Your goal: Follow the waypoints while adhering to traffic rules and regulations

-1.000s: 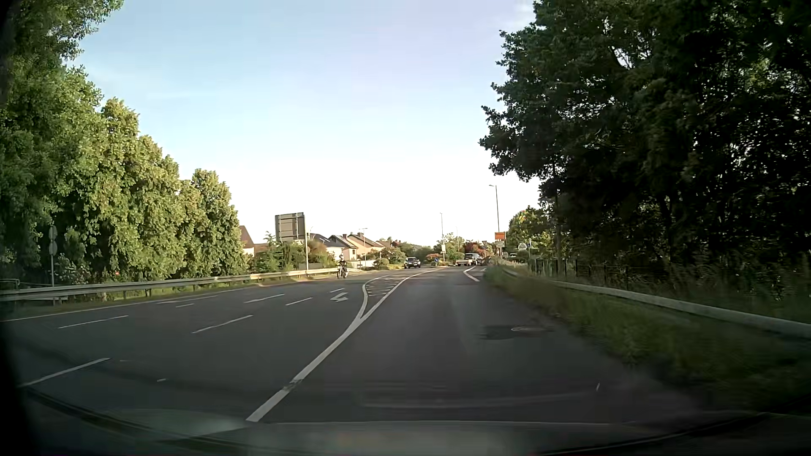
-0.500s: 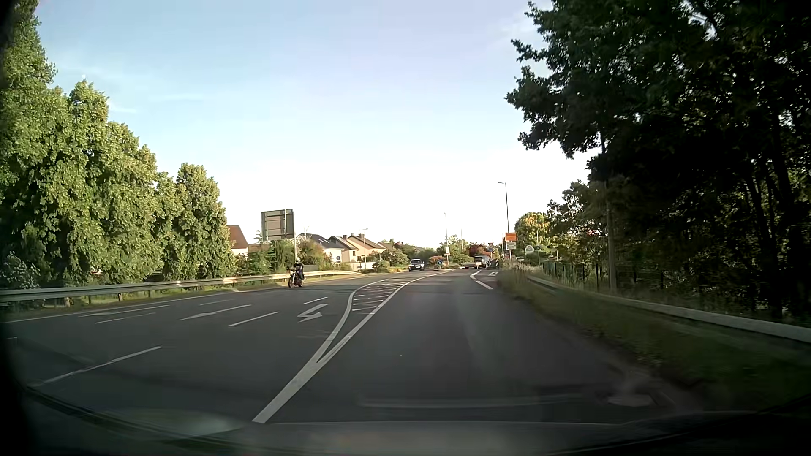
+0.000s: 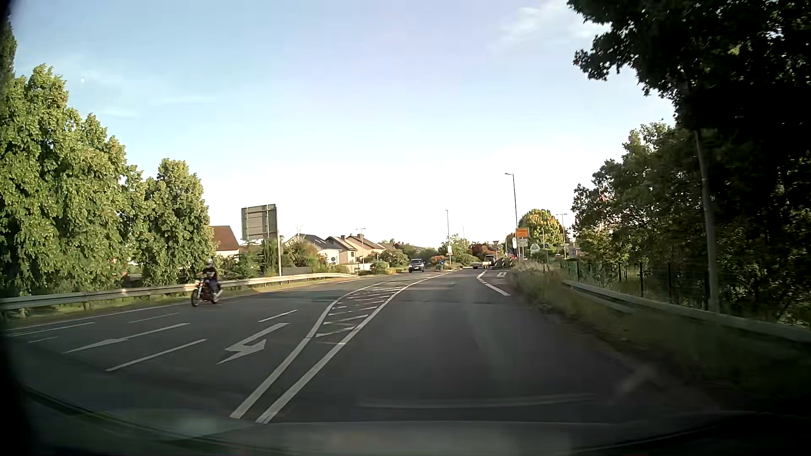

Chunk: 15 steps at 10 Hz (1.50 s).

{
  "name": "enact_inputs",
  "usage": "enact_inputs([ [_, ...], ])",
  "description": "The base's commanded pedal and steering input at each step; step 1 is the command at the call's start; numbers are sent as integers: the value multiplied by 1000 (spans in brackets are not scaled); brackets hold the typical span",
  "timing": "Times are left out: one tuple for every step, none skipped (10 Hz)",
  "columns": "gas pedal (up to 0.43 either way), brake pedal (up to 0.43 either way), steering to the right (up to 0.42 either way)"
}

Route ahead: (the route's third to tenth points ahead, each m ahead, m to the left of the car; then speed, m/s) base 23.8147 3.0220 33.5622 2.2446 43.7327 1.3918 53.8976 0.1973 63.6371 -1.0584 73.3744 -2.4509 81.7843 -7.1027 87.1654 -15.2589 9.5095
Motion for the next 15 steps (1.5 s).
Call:
enact_inputs([
  [20, 30, 9],
  [20, 30, 10],
  [20, 30, 8],
  [20, 30, 8],
  [20, 30, 9],
  [20, 30, 8],
  [20, 30, 8],
  [20, 24, 9],
  [20, 30, 11],
  [20, 30, 12],
  [20, 30, 13],
  [20, 30, 14],
  [20, 30, 14],
  [20, 30, 14],
  [8, 30, 14],
])
